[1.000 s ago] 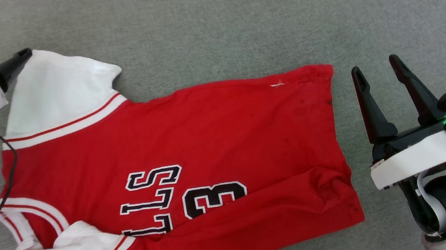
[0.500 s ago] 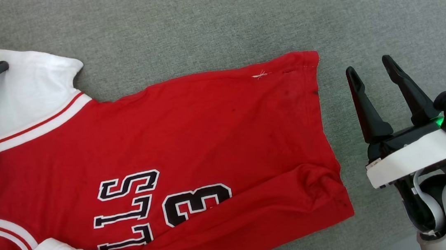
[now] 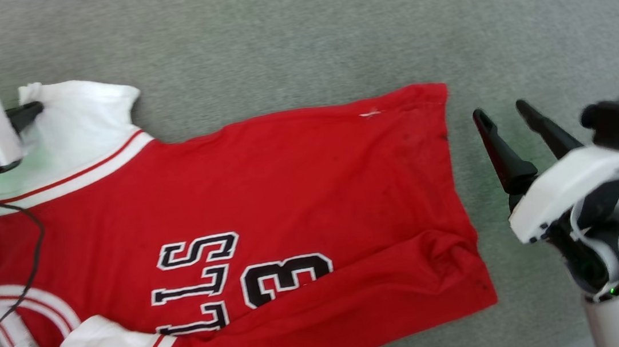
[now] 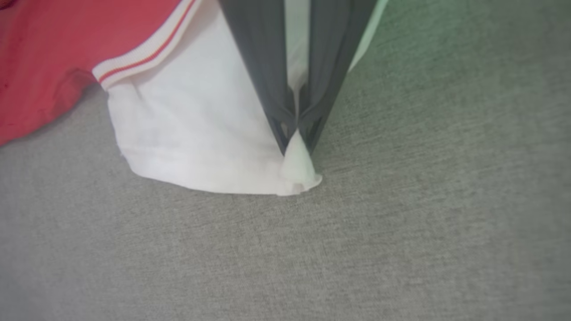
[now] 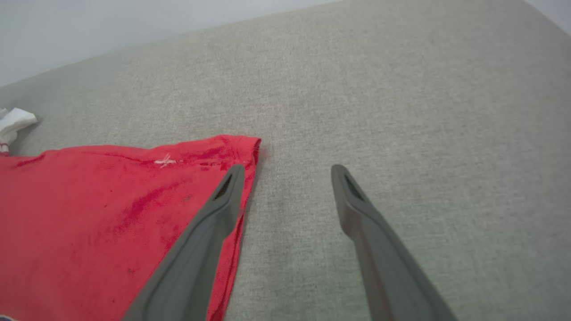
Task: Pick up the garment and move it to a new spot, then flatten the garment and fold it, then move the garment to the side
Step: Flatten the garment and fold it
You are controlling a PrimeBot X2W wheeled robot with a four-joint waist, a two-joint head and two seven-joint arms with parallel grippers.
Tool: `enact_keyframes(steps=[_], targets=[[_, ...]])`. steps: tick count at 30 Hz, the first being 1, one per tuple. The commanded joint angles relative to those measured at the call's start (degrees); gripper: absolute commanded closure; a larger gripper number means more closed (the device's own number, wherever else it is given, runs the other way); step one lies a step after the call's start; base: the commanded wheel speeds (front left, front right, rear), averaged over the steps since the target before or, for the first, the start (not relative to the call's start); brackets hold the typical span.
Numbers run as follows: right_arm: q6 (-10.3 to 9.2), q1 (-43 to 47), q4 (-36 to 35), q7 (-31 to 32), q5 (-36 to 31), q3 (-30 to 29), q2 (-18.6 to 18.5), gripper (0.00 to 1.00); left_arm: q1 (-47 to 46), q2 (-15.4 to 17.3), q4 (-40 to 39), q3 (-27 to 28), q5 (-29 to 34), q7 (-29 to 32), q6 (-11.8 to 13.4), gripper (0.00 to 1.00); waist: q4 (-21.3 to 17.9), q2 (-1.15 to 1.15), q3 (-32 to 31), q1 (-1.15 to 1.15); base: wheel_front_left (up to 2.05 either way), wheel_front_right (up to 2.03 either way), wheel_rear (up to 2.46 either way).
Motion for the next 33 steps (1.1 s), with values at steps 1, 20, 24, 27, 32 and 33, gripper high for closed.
enact_keyframes(steps=[1,20,24,27,32,33], targets=[[-0.02,-1.18,0.83,1.9,0.55,-0.2,-0.71,0.0,0.04,-0.37,-0.04,-0.55,0.58,-0.31,-0.07,1.0,1.5,0.0,-1.04,0.0,0.0,0.0,0.0],[-0.02,-14.66,14.06,36.37,3.3,0.22,-6.95,0.78,-4.83,0.27,-12.65,-7.74,1.89,-6.64,-0.49,1.0,11.35,0.0,1.81,0.0,0.0,0.0,0.0],[-0.02,-15.81,14.73,37.26,3.9,0.8,-6.92,1.0,-3.81,1.07,-12.93,-8.9,0.91,-8.6,-0.49,1.0,12.16,0.0,1.26,0.0,0.0,0.0,0.0],[-0.02,-17.1,12.96,34.47,3.3,0.76,-8.03,1.0,-2.81,1.35,-12.58,-8.77,0.32,-10.47,-0.49,1.0,12.41,0.0,0.18,0.0,0.0,0.0,0.0],[-0.02,-16.12,9.55,29.8,2.7,-0.25,-9.19,1.0,0.32,2.39,-13.27,-8.48,0.08,-15.17,-0.49,1.0,13.03,0.0,-3.75,0.0,0.0,0.0,0.0],[-0.02,-15.54,8.89,29.22,2.74,-0.41,-9.3,1.0,1.44,2.47,-13.54,-8.49,0.01,-16.06,-0.49,1.0,13.22,0.0,-4.69,0.0,0.0,0.0,0.0]])
